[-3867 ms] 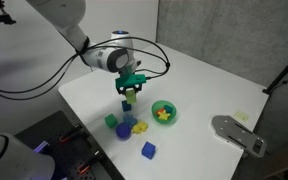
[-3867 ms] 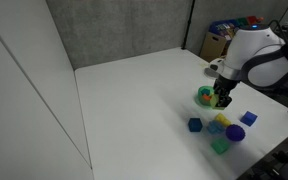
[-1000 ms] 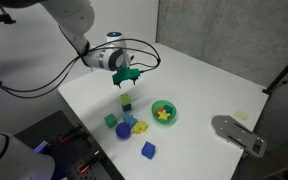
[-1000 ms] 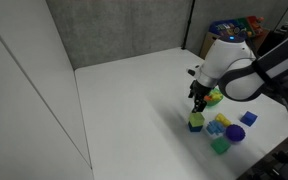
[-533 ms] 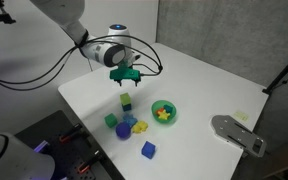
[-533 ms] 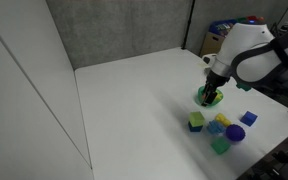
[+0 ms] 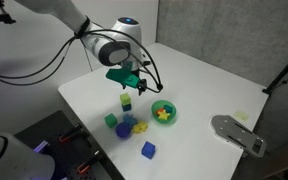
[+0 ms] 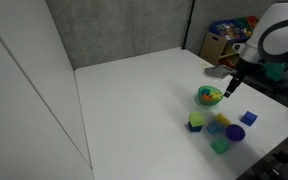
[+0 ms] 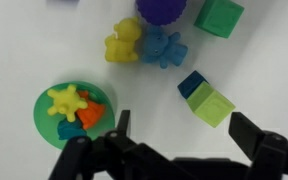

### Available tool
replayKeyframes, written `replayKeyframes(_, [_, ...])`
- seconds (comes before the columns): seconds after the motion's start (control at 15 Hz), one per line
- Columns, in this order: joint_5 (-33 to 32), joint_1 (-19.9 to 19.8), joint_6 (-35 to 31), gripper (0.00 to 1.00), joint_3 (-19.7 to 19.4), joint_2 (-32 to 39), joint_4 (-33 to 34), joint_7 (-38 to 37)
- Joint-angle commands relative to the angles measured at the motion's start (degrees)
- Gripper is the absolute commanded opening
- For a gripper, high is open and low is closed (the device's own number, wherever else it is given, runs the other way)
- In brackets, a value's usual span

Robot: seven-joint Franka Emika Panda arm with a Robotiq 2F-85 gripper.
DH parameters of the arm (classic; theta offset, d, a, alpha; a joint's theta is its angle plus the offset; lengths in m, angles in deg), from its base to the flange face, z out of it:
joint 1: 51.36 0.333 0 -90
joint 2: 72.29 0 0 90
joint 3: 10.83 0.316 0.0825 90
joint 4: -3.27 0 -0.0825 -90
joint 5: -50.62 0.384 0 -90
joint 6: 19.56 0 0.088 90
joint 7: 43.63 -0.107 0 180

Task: Put the green block on top of the blue block

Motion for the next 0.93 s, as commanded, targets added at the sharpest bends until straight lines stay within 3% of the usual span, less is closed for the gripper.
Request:
replayKeyframes(0.0, [-2.0,0.3,4.4,1.00,-4.3,-9.3,-3.7,-8.5])
replayKeyframes(0.47, [-8.7,-1.1,16.9,1.00,-8.6,-20.7,-2.6,-21.9])
replayKeyframes(0.87, [-7.1,-0.5,29.4,1.00,-9.7,-28.4,0.8,-20.1])
